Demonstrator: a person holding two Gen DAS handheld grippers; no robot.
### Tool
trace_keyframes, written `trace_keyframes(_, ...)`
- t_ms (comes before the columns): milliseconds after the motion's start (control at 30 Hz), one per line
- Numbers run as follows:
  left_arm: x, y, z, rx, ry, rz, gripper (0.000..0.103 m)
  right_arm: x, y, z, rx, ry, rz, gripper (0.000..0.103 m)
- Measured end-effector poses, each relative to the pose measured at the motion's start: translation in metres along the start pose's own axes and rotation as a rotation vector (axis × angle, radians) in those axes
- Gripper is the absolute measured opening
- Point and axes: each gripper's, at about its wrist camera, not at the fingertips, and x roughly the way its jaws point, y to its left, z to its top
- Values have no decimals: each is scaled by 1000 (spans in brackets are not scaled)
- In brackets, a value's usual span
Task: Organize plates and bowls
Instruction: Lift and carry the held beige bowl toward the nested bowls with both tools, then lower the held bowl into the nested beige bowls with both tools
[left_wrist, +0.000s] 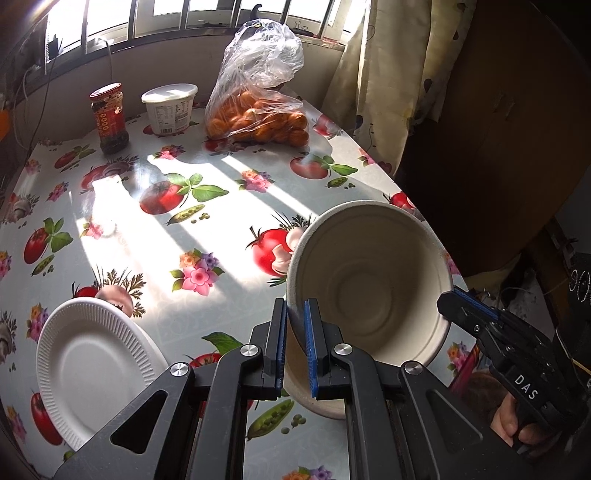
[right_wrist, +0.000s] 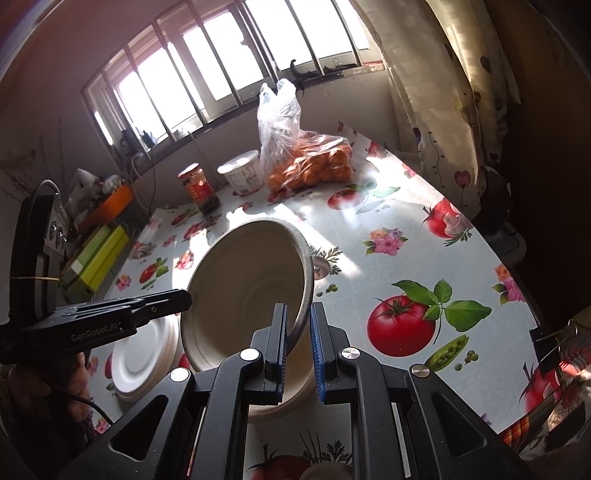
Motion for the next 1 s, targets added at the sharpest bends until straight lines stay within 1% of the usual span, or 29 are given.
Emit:
trace_keyframes(533,-1,10,-23,-27,18,0,9,10,3,-18,10,56,5,13)
trace_keyframes(1000,7,10,-31,-43,43,-4,9,14,1,-26,18,71,-4,13)
